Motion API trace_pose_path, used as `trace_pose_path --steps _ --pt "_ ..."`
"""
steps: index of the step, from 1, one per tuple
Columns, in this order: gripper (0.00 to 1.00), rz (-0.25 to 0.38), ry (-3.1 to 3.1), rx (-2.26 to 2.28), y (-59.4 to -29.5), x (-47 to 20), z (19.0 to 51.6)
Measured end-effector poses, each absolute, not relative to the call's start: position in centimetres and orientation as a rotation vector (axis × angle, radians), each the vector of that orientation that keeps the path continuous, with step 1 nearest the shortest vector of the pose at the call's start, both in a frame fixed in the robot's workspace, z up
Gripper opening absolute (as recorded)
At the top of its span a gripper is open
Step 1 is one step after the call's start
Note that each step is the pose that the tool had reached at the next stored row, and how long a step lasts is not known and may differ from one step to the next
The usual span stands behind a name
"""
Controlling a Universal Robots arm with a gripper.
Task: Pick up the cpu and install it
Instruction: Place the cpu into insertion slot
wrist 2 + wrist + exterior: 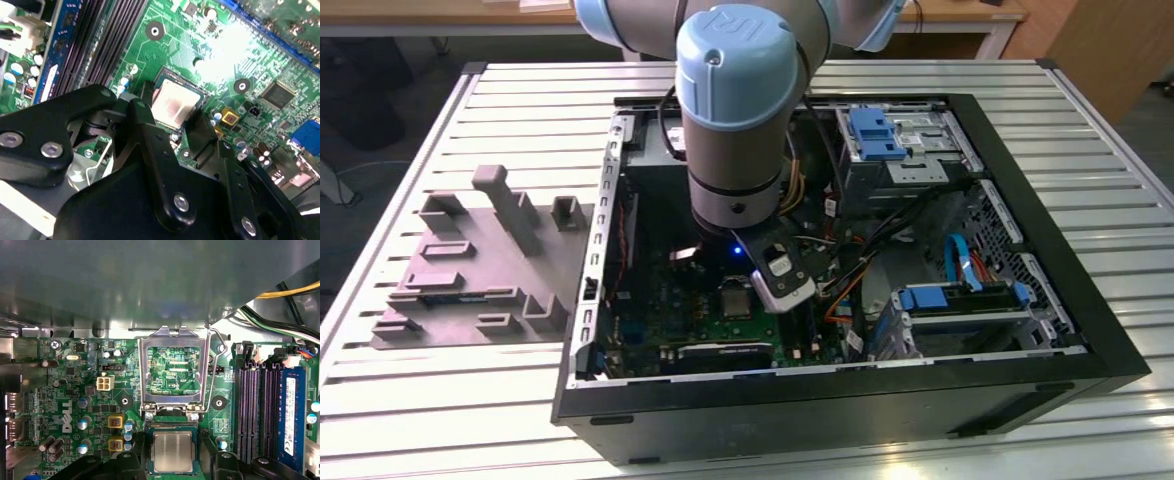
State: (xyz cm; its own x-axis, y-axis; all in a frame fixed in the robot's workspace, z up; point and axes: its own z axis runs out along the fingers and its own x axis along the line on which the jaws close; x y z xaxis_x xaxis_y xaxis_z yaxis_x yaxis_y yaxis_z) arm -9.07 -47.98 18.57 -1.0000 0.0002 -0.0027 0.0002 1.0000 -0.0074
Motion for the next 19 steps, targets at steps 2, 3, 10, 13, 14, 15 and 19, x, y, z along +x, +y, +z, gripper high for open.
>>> trace_pose_path --steps 2,3,10,13,14,15,19 --pt "0.54 -0.011 3.139 0.001 -47.99 -9.07 18.64" --pt "0.54 -0.01 3.139 0.001 -47.99 -9.07 18.73" --pt "0.54 -0.011 3.139 0.0 -48.03 -9.07 19.0" --pt "0.46 -0.011 3.139 0.0 -48.05 -9.07 19.01" --pt "0.44 -0.011 3.139 0.0 -48.06 -9.08 19.01" --pt "0.44 -0.011 3.139 0.0 -48.06 -9.08 19.01" --pt "0.44 -0.011 3.139 0.007 -48.07 -9.12 19.02"
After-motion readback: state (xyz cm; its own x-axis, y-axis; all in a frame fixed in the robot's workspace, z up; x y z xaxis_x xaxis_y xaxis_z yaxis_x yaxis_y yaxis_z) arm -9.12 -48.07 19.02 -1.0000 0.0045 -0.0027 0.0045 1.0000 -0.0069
